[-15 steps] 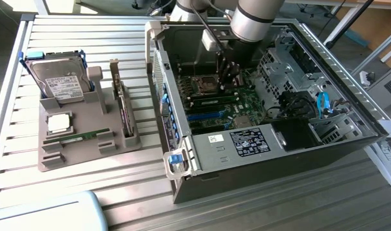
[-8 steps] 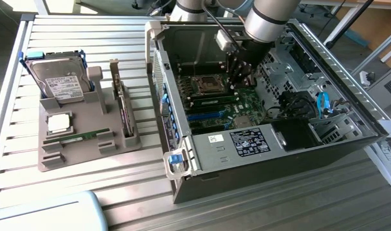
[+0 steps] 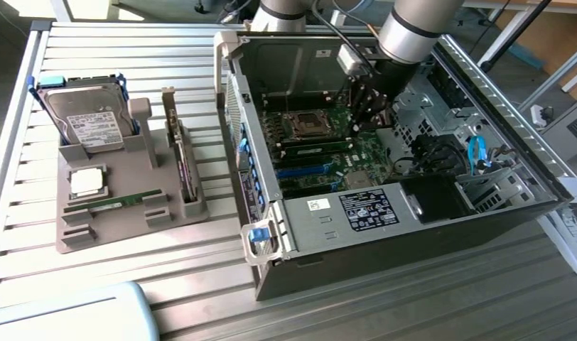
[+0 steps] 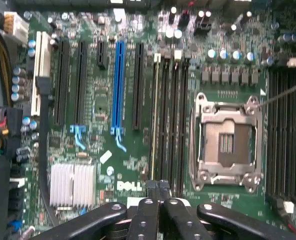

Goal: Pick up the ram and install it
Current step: 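Press down the ram until it locks into place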

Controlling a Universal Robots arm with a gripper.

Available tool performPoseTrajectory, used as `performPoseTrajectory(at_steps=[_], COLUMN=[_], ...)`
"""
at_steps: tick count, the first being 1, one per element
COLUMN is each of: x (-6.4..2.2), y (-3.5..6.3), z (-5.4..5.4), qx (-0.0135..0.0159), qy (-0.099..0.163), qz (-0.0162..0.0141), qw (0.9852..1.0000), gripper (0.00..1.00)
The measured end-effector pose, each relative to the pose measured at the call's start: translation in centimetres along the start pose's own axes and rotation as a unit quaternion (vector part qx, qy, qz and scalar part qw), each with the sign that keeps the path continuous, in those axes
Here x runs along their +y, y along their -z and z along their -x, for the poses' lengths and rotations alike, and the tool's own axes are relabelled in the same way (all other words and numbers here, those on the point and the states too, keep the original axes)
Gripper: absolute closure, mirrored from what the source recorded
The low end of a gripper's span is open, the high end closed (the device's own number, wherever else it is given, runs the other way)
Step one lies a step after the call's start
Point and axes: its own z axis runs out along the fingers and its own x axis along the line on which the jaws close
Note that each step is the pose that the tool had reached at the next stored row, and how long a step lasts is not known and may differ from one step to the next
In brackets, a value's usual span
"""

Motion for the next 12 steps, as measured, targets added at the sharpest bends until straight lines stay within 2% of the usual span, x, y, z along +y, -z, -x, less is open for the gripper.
performPoseTrajectory(at_steps=[3, 5, 8, 12], x=[-1.03, -1.39, -1.66, -1.69], y=[0.13, 0.42, 0.97, 0.98], z=[0.0, -0.1, -0.1, -0.1], qx=[0.0000, -0.0001, -0.0003, -0.0006], qy=[0.000, 0.000, 0.000, 0.000], qz=[0.0005, 0.0006, 0.0006, 0.0005], qw=[1.0000, 1.0000, 1.0000, 1.0000], gripper=[0.89, 0.89, 0.89, 0.89])
